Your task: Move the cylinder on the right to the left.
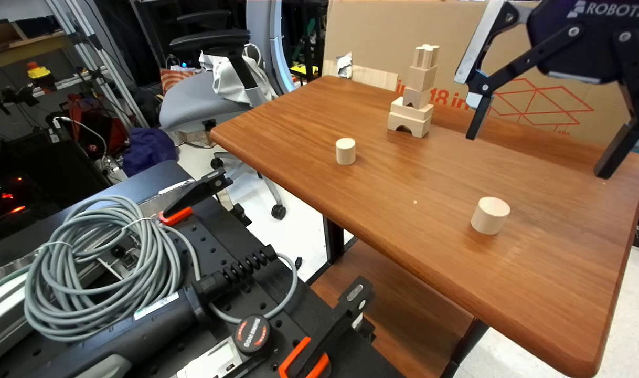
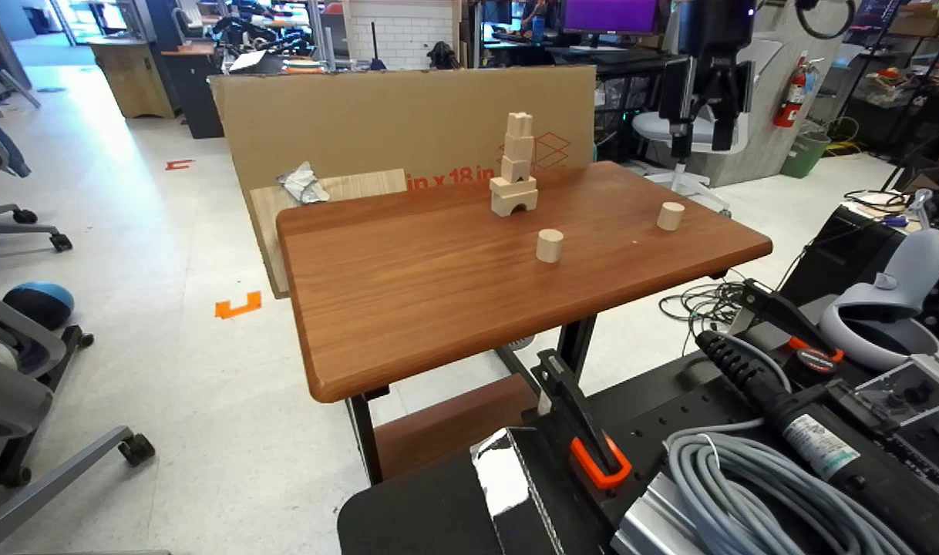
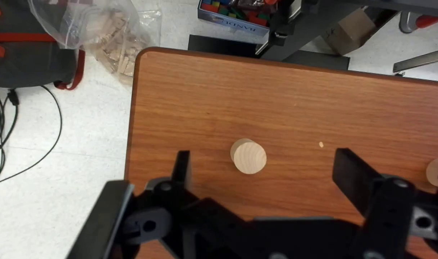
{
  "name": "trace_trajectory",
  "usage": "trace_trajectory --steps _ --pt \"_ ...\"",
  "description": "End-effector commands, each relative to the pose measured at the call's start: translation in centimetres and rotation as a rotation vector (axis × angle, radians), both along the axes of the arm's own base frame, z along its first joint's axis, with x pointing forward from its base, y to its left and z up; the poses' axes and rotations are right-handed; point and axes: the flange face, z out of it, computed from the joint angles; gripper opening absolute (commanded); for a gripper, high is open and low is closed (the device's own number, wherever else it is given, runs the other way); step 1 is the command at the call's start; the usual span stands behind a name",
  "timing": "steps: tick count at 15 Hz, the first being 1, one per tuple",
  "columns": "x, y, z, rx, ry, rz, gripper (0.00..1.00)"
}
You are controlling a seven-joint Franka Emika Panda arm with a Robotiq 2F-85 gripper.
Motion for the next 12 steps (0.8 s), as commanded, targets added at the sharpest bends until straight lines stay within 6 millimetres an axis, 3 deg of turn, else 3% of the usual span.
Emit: trace_trajectory --steps 1,12 --pt "1.8 0.1 -2.3 -0.009 0.014 -0.014 1.00" --pt "3.1 0.6 -7.1 -0.069 0.065 -0.034 1.00"
